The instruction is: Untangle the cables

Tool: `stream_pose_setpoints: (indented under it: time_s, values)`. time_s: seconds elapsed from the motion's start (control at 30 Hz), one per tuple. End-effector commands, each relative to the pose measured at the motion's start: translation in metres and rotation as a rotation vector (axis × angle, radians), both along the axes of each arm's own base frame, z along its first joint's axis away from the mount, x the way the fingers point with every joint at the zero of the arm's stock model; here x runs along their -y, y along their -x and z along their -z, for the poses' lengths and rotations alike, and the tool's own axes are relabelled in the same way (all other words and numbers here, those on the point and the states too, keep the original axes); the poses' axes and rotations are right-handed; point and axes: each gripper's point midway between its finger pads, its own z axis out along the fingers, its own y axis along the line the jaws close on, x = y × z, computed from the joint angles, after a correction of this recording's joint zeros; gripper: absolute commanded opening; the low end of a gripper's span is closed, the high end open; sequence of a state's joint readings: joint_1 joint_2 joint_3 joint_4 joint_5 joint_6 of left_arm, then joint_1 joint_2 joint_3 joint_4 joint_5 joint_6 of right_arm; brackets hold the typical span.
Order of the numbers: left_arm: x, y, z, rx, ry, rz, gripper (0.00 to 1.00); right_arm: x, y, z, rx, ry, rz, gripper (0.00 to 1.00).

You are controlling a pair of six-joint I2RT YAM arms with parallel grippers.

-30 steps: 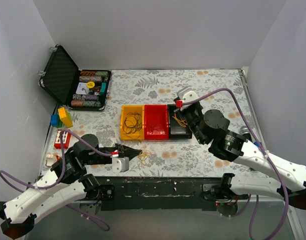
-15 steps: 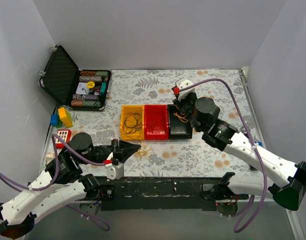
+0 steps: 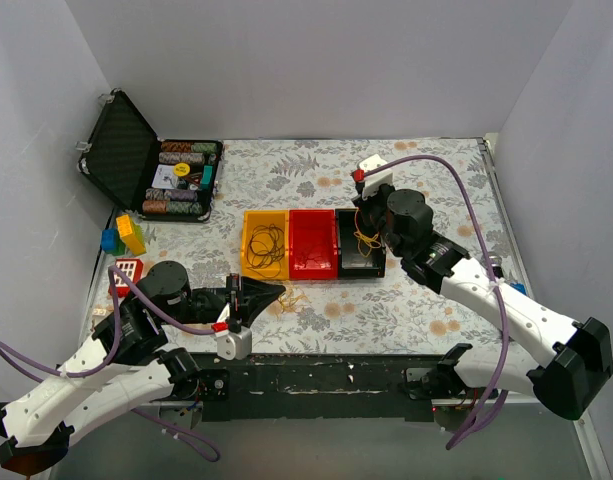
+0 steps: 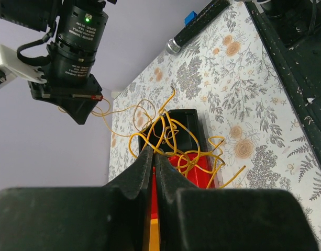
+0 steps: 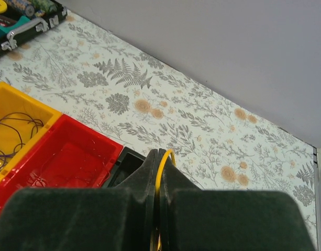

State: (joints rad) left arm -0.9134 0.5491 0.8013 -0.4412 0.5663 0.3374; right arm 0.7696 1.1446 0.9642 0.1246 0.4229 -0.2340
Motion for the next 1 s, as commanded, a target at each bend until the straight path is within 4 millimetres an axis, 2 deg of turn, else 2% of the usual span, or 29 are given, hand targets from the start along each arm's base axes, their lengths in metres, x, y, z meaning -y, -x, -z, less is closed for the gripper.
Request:
stream_pose_setpoints:
  time_s: [0.0, 0.13, 0.33, 0.4, 0.47, 0.5, 0.57, 0.67, 0.77, 0.83, 0.9, 0.93, 0.97]
  values:
    - [-0.001, 0.002, -0.019, 0.056, 0.026, 0.015, 0.00, 0.001, -0.011, 0.005, -0.006, -0.055, 0.000, 0.01]
    - [0.001, 0.000, -0.017, 0.058, 0.022, 0.012, 0.00, 0.002, -0.025, 0.046, -0.111, -0.032, 0.015, 0.01]
    - [0.005, -0.008, -0.006, 0.034, 0.010, -0.017, 0.00, -0.008, -0.037, 0.104, -0.302, -0.030, 0.020, 0.02]
    - [0.008, -0.015, -0.001, 0.017, 0.019, -0.042, 0.00, -0.013, -0.040, 0.116, -0.346, -0.035, 0.018, 0.16]
    - [0.010, -0.021, 0.007, -0.004, 0.023, -0.068, 0.00, -0.014, -0.043, 0.123, -0.382, -0.047, 0.045, 0.24]
    - [0.012, -0.024, 0.008, -0.013, 0.032, -0.080, 0.00, -0.014, -0.044, 0.123, -0.386, -0.052, 0.054, 0.27]
    - [0.016, -0.032, 0.009, -0.045, 0.050, -0.109, 0.00, -0.012, -0.044, 0.123, -0.402, -0.069, 0.070, 0.51]
    - [0.027, -0.045, 0.011, -0.091, 0.076, -0.149, 0.00, -0.007, -0.040, 0.116, -0.410, -0.089, 0.097, 0.64]
    - [0.045, -0.067, 0.014, -0.156, 0.094, -0.202, 0.00, 0.009, -0.031, 0.104, -0.396, -0.133, 0.158, 0.73]
    - [0.059, -0.088, 0.019, -0.182, 0.091, -0.256, 0.00, 0.020, -0.022, 0.085, -0.371, -0.187, 0.188, 0.74]
    - [0.075, -0.111, 0.033, -0.221, 0.056, -0.315, 0.00, 0.031, -0.011, 0.060, -0.319, -0.259, 0.196, 0.81]
    - [0.084, -0.126, 0.041, -0.246, 0.043, -0.358, 0.00, 0.037, -0.004, 0.047, -0.293, -0.296, 0.196, 0.83]
    - [0.095, -0.140, 0.061, -0.274, 0.000, -0.394, 0.00, 0.042, 0.003, 0.035, -0.271, -0.322, 0.189, 0.84]
